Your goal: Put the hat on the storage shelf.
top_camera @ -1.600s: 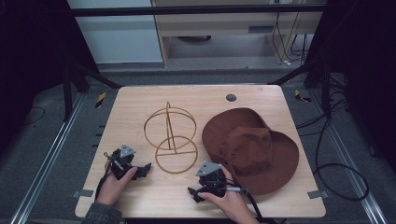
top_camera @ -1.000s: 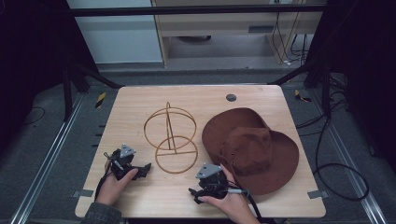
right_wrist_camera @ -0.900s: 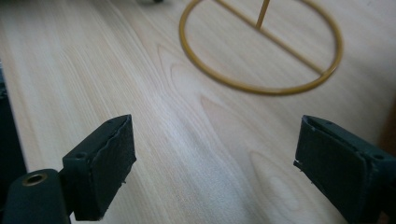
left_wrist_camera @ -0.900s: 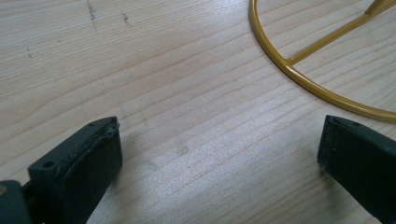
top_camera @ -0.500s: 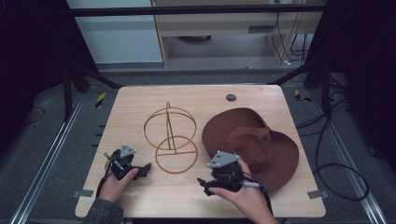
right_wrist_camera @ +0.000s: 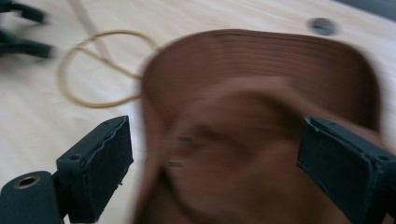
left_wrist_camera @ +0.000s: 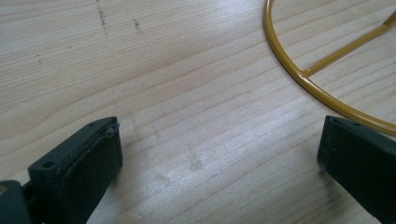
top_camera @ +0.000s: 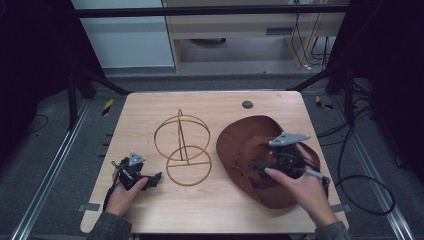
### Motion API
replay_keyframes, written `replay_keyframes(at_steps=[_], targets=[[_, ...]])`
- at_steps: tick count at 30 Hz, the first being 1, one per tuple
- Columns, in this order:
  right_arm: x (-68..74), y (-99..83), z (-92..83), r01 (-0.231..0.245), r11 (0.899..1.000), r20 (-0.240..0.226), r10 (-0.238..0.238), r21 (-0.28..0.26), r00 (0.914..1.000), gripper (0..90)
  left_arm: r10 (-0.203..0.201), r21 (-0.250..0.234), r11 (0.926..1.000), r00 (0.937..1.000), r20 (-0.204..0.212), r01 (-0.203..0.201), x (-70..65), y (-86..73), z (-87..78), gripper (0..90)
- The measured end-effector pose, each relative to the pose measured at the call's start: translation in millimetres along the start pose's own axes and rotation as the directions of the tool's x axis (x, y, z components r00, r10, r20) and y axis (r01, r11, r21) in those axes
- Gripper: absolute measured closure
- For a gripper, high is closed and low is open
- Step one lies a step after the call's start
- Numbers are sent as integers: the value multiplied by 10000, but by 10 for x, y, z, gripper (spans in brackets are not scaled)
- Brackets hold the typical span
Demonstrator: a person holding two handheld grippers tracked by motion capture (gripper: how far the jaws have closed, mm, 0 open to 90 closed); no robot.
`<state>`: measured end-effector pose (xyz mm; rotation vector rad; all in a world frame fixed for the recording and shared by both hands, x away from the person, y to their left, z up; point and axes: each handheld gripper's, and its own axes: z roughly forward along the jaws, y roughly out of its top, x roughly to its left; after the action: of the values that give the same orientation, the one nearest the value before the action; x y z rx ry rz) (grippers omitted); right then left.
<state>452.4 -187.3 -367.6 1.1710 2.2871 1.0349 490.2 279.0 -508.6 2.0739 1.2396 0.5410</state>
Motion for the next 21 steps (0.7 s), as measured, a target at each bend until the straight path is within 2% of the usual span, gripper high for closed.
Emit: replay_keyframes(at_steps=[1,2,3,8,13,16,19,21], targets=[[-93,25,-28,-111,9999,148,110,69,9998,97,-7,-13,10000,10000,-8,7,-1,-1,1,0],[-257,79,-97,-200,9998,220,198,83,9996,94,-9,20,10000,10000,-25,9,-1,-4,-5,0],[-323,102,-130,-215,9998,228,214,26,9995,93,-9,20,10000,10000,-25,9,-1,-4,-5,0],[-522,194,-240,23,10000,182,-24,78,9998,85,-48,54,10000,10000,-78,48,-6,-29,-33,0],[-567,281,-277,350,9984,128,-356,434,9993,89,-47,26,10000,10000,-74,47,-10,-51,-52,0],[-576,319,-271,395,9972,-225,-381,636,9990,73,-35,29,10000,10000,-48,35,-9,-52,-53,0],[-586,364,-256,491,9959,-86,-486,756,9988,77,-16,29,10000,10000,-32,17,-7,-53,-54,0],[-600,447,-222,807,9918,-115,-800,988,9967,83,-18,29,10000,10000,-29,19,-7,-53,-54,0]])
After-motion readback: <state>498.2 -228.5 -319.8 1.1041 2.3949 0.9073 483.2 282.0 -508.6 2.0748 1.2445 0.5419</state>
